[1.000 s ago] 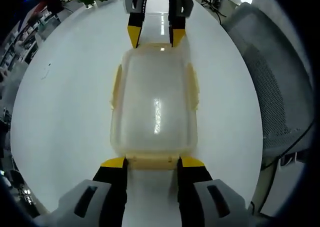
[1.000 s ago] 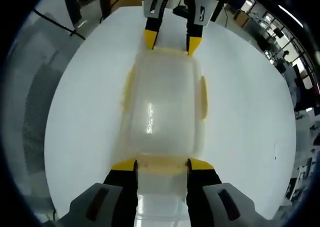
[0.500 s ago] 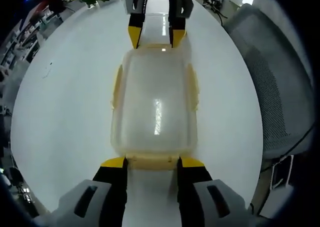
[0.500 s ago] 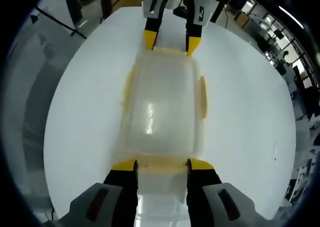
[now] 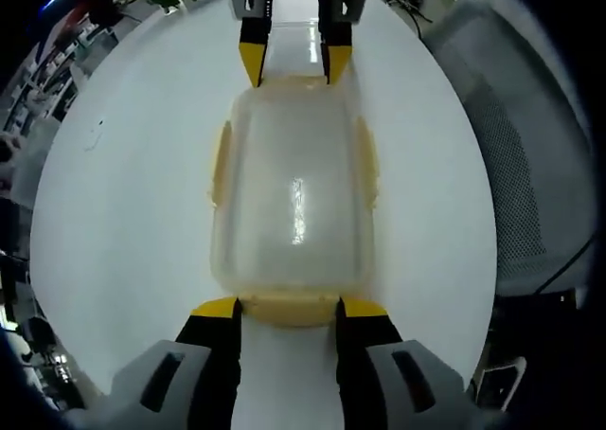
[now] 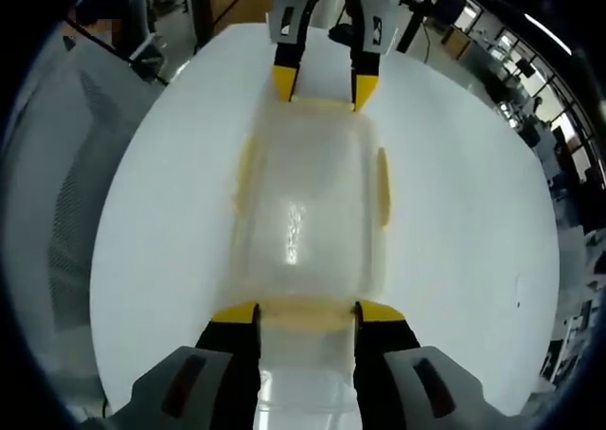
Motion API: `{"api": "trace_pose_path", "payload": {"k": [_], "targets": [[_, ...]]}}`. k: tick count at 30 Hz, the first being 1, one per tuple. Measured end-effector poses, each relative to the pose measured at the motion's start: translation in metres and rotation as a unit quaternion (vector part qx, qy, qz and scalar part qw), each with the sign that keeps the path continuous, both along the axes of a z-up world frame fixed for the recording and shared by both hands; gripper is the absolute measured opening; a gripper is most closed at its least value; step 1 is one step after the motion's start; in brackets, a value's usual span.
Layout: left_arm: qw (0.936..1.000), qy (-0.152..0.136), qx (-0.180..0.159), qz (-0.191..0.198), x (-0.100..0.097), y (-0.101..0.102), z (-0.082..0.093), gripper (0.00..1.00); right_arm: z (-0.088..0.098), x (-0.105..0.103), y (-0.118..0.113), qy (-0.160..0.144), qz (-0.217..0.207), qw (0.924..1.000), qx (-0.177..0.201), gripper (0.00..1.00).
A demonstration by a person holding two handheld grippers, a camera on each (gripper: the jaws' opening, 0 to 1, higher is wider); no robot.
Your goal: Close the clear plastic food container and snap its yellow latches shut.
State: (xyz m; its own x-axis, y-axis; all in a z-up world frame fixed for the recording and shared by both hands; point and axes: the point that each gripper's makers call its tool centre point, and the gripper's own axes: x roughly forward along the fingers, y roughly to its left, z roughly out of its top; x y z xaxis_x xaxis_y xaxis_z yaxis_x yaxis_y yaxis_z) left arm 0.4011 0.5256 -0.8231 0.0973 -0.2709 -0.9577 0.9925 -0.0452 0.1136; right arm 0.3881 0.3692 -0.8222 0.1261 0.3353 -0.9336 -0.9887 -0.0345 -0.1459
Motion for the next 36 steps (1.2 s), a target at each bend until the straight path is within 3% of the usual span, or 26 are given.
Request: {"api": "trace_pose_path", "payload": {"k": [11, 36], "targets": [[0.9996, -0.027, -0.010, 0.002, 0.004, -0.006, 0.032, 0.38, 0.032, 0.004, -0.005, -0.025, 0.003, 0.9996, 0.014, 0.36], [0.9992, -0.026, -0.029, -0.004, -0.011, -0.043, 0.074, 0.38, 0.069, -0.011, -0.042, -0.029, 0.005, 0.9990, 0.033, 0.36]]}}
